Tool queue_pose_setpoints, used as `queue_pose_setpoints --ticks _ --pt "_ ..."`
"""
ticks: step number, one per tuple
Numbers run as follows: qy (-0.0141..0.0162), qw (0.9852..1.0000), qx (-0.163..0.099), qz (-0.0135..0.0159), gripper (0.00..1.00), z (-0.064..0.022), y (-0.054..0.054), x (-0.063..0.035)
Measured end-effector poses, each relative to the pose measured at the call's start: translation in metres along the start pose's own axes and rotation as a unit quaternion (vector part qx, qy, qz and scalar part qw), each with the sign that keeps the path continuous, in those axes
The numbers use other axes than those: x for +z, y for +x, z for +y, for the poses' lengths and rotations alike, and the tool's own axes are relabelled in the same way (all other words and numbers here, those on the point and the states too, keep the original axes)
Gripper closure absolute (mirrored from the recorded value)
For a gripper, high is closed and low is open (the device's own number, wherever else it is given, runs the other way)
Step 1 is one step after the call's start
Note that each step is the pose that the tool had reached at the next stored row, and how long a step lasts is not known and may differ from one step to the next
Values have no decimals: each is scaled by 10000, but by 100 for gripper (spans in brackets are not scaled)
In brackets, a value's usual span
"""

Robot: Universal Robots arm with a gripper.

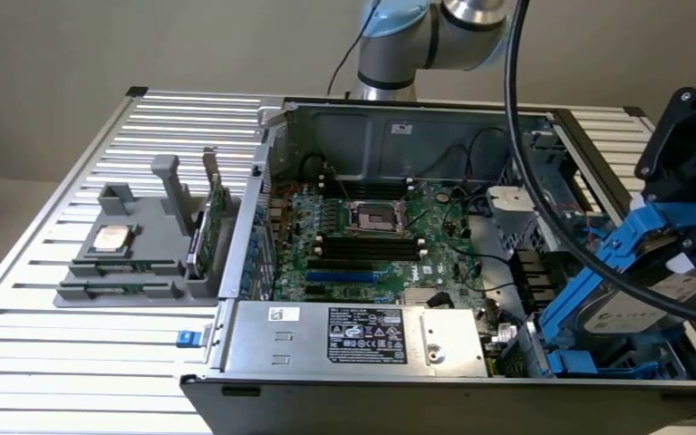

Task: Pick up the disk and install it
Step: 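Pick up the disk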

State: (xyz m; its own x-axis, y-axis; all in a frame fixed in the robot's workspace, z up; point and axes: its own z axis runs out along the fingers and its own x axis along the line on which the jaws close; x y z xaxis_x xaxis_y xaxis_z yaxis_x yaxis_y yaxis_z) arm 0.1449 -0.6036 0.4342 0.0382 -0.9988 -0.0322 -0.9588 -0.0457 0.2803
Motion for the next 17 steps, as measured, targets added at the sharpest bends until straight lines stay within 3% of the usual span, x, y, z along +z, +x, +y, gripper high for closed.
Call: queue_pose_setpoints --ticks 5,17 --pt "-50 10000 -30 26 67 -36 1 6" --pt "-72 9999 -69 36 67 -90 4 77"
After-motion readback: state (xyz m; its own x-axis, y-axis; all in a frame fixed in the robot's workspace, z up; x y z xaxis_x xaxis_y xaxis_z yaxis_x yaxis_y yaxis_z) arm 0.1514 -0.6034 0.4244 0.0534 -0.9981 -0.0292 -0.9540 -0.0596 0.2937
